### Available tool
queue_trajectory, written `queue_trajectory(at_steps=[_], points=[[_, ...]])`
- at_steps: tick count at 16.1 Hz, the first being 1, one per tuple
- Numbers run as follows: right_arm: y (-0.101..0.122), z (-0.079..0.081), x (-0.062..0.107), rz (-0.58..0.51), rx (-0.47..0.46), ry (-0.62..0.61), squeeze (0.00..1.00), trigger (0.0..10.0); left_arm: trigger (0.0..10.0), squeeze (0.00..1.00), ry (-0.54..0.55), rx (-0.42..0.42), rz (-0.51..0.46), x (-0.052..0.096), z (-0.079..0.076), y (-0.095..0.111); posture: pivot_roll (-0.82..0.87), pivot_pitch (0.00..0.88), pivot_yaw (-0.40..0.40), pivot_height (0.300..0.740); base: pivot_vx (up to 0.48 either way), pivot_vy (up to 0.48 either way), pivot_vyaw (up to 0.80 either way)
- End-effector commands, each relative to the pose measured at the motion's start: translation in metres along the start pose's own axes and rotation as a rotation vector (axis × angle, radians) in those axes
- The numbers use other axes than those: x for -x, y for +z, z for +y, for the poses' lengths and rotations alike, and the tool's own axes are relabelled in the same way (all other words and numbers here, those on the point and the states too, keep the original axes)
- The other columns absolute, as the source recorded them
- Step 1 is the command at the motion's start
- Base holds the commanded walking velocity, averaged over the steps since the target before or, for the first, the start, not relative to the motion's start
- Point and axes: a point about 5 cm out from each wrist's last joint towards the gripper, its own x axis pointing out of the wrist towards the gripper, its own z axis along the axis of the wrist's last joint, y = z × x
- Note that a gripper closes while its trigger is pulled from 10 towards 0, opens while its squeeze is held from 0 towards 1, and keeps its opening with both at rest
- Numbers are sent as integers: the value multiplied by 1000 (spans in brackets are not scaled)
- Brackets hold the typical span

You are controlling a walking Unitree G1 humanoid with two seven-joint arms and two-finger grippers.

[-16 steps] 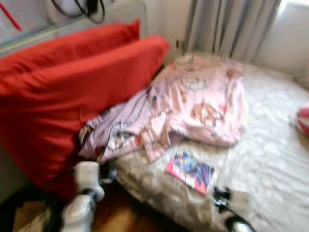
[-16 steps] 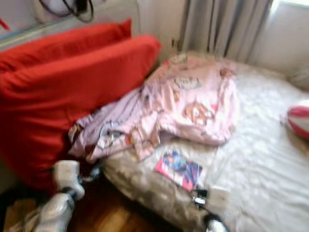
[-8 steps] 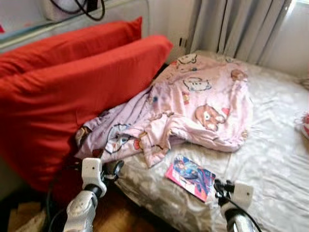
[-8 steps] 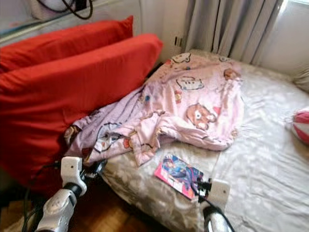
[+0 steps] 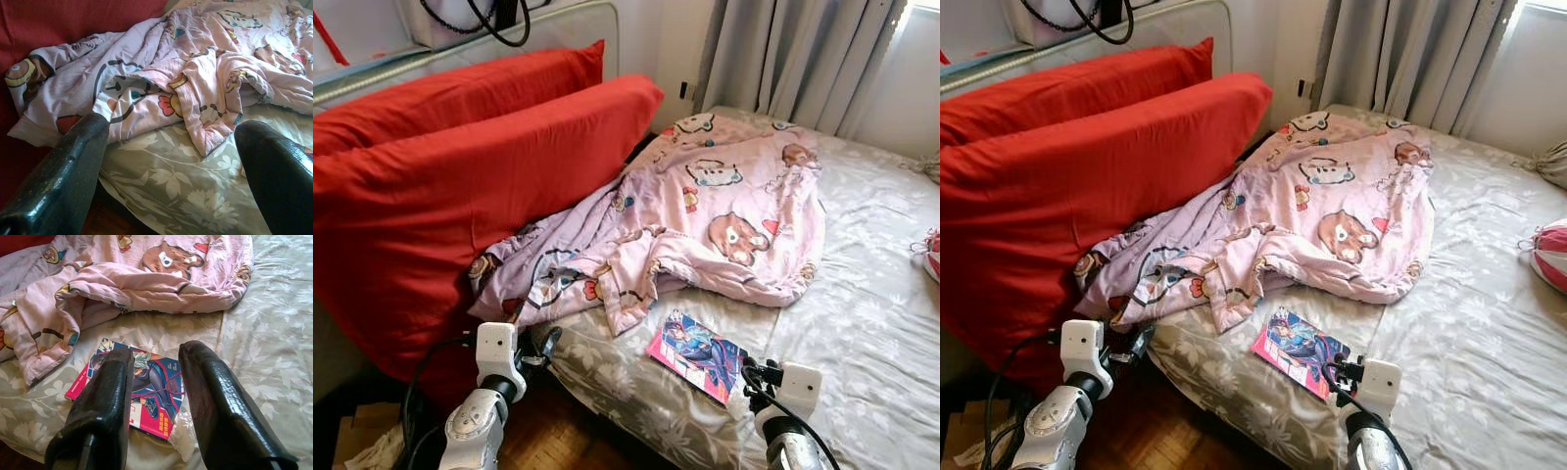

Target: Clean up the room

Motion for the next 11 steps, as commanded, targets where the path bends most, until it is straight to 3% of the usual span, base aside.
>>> queue_trajectory(at_steps=[1,7,11], points=[[-4,-1,2,12,-11,-10,0,10000,10000,0,-3,-13,-4,1,2,1,23,77,-41,740,0,0,0],[-4,2,1,15,-7,-5,0,10000,10000,0,-15,-25,-14,-1,-1,4,27,79,-39,740,0,0,0],[-4,4,1,13,-9,-1,0,10000,10000,0,-15,-24,-26,-1,-2,6,27,82,-39,740,306,0,0]])
